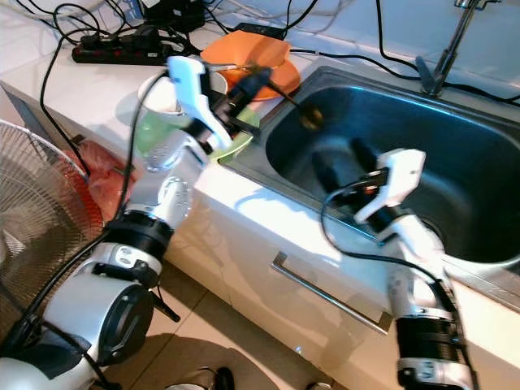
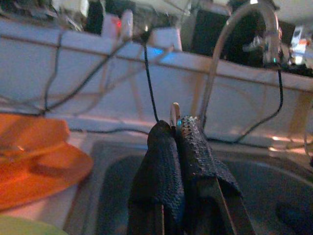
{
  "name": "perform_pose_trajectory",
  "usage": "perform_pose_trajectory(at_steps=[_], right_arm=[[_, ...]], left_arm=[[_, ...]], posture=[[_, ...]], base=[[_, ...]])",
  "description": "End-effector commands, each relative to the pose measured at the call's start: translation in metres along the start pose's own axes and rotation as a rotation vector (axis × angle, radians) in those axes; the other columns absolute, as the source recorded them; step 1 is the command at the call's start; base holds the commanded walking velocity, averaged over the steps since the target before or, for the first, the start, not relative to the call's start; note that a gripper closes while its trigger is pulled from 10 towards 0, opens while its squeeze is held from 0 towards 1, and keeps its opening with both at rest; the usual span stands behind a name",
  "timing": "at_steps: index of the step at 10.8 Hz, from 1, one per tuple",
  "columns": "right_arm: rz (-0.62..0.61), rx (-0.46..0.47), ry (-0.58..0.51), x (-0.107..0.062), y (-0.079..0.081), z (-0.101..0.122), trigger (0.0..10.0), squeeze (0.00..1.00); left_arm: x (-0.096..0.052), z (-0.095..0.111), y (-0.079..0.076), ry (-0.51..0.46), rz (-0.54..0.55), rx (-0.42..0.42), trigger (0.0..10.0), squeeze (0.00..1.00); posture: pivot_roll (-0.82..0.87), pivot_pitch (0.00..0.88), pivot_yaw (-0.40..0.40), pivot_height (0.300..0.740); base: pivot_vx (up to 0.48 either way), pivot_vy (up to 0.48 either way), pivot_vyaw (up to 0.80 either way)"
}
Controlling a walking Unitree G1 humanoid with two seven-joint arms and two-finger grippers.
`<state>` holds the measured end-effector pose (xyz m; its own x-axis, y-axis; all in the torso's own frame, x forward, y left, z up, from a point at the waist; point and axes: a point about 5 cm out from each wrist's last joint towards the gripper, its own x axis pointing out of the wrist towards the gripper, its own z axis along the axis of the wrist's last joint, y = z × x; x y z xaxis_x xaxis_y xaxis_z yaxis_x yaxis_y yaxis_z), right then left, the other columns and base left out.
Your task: Kitchen organization
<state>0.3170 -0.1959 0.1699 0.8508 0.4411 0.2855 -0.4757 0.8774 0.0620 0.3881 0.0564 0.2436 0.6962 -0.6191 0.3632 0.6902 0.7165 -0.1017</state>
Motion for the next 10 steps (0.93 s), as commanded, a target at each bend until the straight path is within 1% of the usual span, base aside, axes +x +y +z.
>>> perform_pose_trajectory(at_steps=[1,2,3,4,5,7,9,10], right_arm=[[-0.031,0.005,0.024,-0.007,-0.004,-0.007,10.0,0.00],[-0.040,-0.007,0.026,-0.009,-0.008,-0.006,10.0,0.00],[-0.043,-0.011,0.028,-0.011,-0.009,-0.005,10.0,0.00],[-0.044,-0.013,0.029,-0.011,-0.009,-0.005,10.0,0.00],[-0.047,-0.024,0.031,-0.014,-0.011,-0.004,10.0,0.00],[-0.044,-0.031,0.041,-0.017,-0.010,-0.005,10.0,0.00],[-0.035,-0.034,0.049,-0.021,-0.007,-0.006,10.0,0.00],[-0.033,-0.033,0.049,-0.022,-0.005,-0.006,10.0,0.00]], left_arm=[[0.004,0.001,-0.003,0.011,-0.027,0.018,10.0,0.00],[0.004,-0.012,-0.003,0.065,-0.003,0.011,10.0,0.00],[0.003,-0.018,-0.001,0.093,0.032,-0.002,10.0,0.00],[0.003,-0.020,-0.001,0.100,0.039,-0.005,10.0,0.00],[0.004,-0.027,0.000,0.133,0.084,-0.022,10.0,0.00],[0.008,-0.028,-0.002,0.150,0.097,-0.030,10.0,0.00],[0.017,-0.027,-0.009,0.176,0.087,-0.041,10.0,0.00],[0.019,-0.028,-0.011,0.183,0.084,-0.043,10.0,0.00]], posture=[[-0.03,0.093,0.089,0.740],[-0.03,0.094,0.091,0.740],[-0.04,0.094,0.092,0.740],[-0.04,0.094,0.092,0.740],[-0.06,0.087,0.097,0.740],[-0.07,0.080,0.104,0.740],[-0.10,0.075,0.116,0.740],[-0.10,0.075,0.120,0.740]], base=[[0.000,0.000,0.00],[0.000,0.000,0.00],[0.000,0.000,0.00],[0.000,0.000,0.00],[0.000,0.000,0.00],[0.000,0.000,0.00],[0.000,0.000,0.00],[0.000,0.000,0.00]])
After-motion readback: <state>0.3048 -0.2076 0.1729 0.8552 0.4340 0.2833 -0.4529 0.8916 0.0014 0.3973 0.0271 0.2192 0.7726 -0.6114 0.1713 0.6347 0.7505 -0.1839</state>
